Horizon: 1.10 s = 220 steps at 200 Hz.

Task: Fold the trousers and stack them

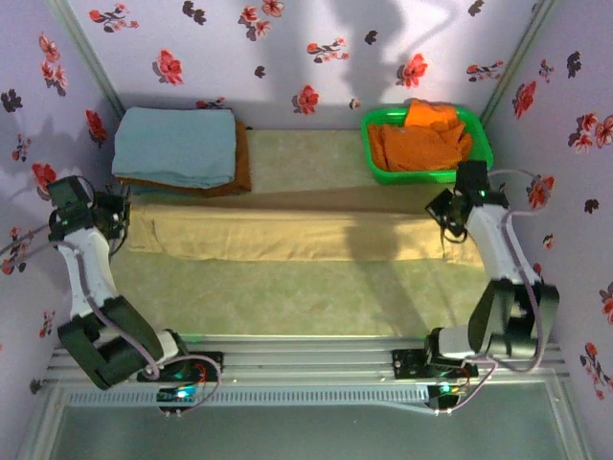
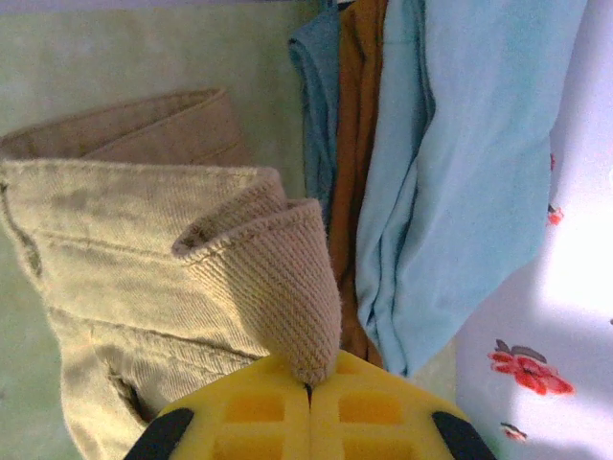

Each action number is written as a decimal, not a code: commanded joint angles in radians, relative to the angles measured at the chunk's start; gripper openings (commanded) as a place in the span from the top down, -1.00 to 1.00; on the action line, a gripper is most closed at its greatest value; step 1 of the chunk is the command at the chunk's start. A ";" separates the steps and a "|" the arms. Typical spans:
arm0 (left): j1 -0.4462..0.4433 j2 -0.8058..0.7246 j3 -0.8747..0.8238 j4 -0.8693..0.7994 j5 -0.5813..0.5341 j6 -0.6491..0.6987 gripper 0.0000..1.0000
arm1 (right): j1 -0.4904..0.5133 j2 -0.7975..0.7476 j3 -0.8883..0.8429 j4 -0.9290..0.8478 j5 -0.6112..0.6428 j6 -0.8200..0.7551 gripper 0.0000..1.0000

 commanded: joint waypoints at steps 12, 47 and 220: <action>-0.029 0.138 0.096 0.141 -0.148 0.010 1.00 | 0.005 0.214 0.186 0.010 0.040 -0.087 1.00; -0.055 0.249 0.098 0.184 -0.181 -0.003 1.00 | 0.014 0.346 0.285 0.006 0.058 -0.096 1.00; -0.163 0.475 0.273 0.149 -0.085 0.072 -0.78 | 0.093 0.421 0.461 -0.053 0.079 -0.117 -0.03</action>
